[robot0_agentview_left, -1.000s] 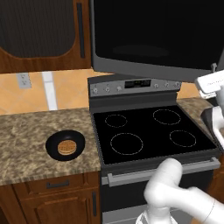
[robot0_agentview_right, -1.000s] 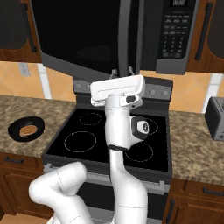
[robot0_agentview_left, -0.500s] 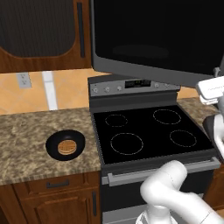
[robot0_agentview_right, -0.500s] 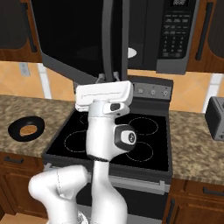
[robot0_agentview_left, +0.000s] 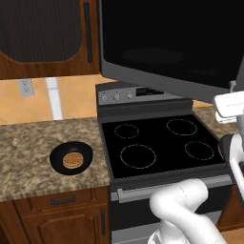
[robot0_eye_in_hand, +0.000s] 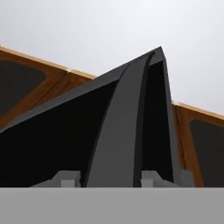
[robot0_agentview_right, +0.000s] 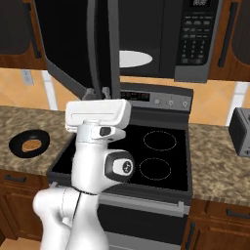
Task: Open the microwave, place the bowl with waffle inside the microwave, then close the microwave door and turn it on.
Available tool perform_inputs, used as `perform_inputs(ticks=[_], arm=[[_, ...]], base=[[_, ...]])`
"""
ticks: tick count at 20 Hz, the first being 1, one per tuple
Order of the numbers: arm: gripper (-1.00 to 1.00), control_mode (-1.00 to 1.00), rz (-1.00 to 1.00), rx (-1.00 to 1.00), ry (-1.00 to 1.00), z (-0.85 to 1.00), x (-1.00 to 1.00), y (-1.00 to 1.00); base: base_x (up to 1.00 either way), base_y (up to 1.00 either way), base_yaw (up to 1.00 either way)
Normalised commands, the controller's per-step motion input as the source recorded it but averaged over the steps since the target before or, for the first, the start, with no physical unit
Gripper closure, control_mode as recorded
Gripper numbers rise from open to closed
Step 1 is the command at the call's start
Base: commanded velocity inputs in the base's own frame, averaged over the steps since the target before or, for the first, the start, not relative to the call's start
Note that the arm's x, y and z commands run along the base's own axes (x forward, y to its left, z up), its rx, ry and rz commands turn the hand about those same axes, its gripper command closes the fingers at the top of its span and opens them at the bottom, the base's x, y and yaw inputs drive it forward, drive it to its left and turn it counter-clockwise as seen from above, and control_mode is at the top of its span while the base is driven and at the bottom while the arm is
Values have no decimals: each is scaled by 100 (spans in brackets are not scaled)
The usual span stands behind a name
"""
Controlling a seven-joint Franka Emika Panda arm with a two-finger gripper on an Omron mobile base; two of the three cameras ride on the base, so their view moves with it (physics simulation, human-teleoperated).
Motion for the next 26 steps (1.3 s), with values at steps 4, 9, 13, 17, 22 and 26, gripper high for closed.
perform_inputs(ticks=[4, 9, 13, 17, 22, 26], arm=[[100, -100, 1, -35, -37, 4, -100, 77], [-100, -100, 9, -37, -31, 1, -100, 75], [-100, -100, 2, -13, -68, 29, -100, 26], [-100, -100, 0, 3, -83, 76, -100, -3], [-100, -100, -14, 16, -22, 90, -65, -56], [-100, -100, -16, 24, -6, 100, -10, -73]], base=[[0, 0, 0], [0, 0, 0], [0, 0, 0], [0, 0, 0], [0, 0, 0], [0, 0, 0]])
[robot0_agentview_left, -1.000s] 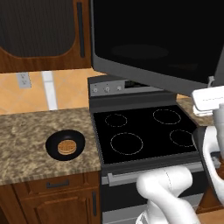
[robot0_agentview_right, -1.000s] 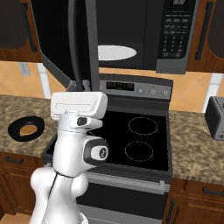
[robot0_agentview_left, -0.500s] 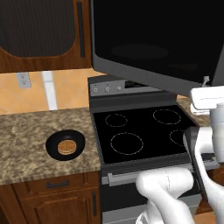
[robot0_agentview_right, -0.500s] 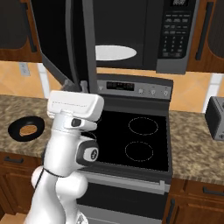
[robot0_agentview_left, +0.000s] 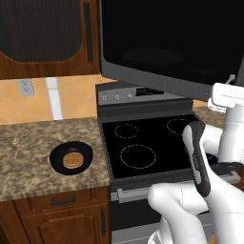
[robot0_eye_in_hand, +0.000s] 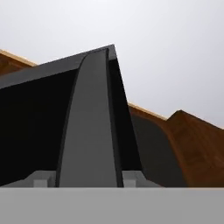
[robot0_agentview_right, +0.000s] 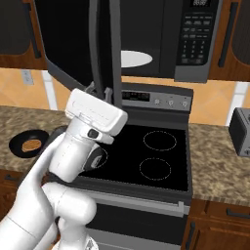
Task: Open the microwave, place the bowl with waffle inside the microwave, then close the microwave door and turn it on.
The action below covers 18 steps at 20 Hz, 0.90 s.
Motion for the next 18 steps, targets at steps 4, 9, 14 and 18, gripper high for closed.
perform_inputs(ticks=[4, 9, 14, 18], arm=[[-100, -100, -10, 48, -34, 100, -43, -100], [-100, -100, -4, 50, -44, 89, -66, -100], [-100, -100, 0, 40, -55, 73, -100, -89], [-100, -100, 3, 15, -59, 93, -100, -38]], base=[[0, 0, 0], [0, 0, 0], [0, 0, 0], [0, 0, 0]])
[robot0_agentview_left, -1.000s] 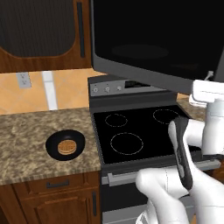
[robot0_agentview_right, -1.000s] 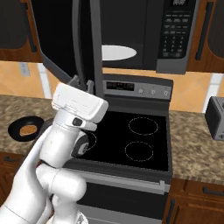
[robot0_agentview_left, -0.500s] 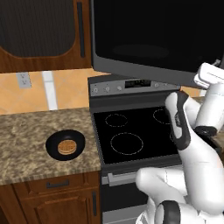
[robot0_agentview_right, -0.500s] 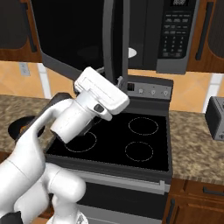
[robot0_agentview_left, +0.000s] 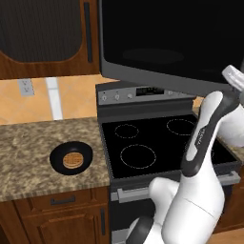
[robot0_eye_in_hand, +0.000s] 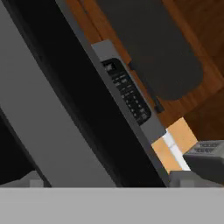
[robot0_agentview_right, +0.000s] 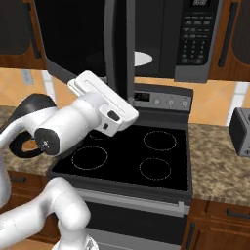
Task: Open the microwave, place the bowl with waffle inside the microwave, then close the microwave door and turn it on.
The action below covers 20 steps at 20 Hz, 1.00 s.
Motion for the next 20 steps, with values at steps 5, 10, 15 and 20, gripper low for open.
perform_inputs(ticks=[5, 10, 15, 20], arm=[[-100, -100, 7, 31, -55, 93, -100, -41], [-100, -100, 2, 31, -57, 83, -100, -52], [-100, -100, -1, 41, -87, 5, -99, -60], [-100, -100, -8, 23, -28, -84, -27, -16]], base=[[0, 0, 0], [0, 0, 0], [0, 0, 0], [0, 0, 0]])
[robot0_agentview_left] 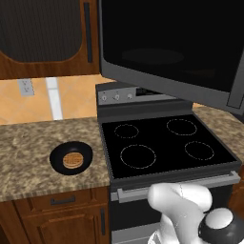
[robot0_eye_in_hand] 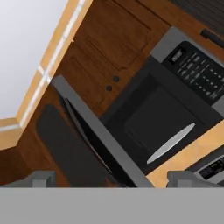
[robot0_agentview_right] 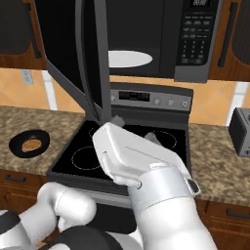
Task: Open the microwave, place the bowl with waffle inside the microwave, then close the microwave door and turn it on.
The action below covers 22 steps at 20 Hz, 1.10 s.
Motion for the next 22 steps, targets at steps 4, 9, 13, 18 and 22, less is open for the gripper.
perform_inputs(ticks=[4, 9, 13, 18, 22], arm=[[-100, -100, -7, 29, -15, -96, 7, -1], [-100, -100, -3, 40, -3, -17, 14, -7], [-100, -100, 0, 16, 25, 0, 67, 6], [-100, -100, 4, -8, 20, 0, 77, 22], [-100, -100, 18, 0, 26, 6, 59, -6]], base=[[0, 0, 0], [0, 0, 0], [0, 0, 0], [0, 0, 0], [0, 0, 0]])
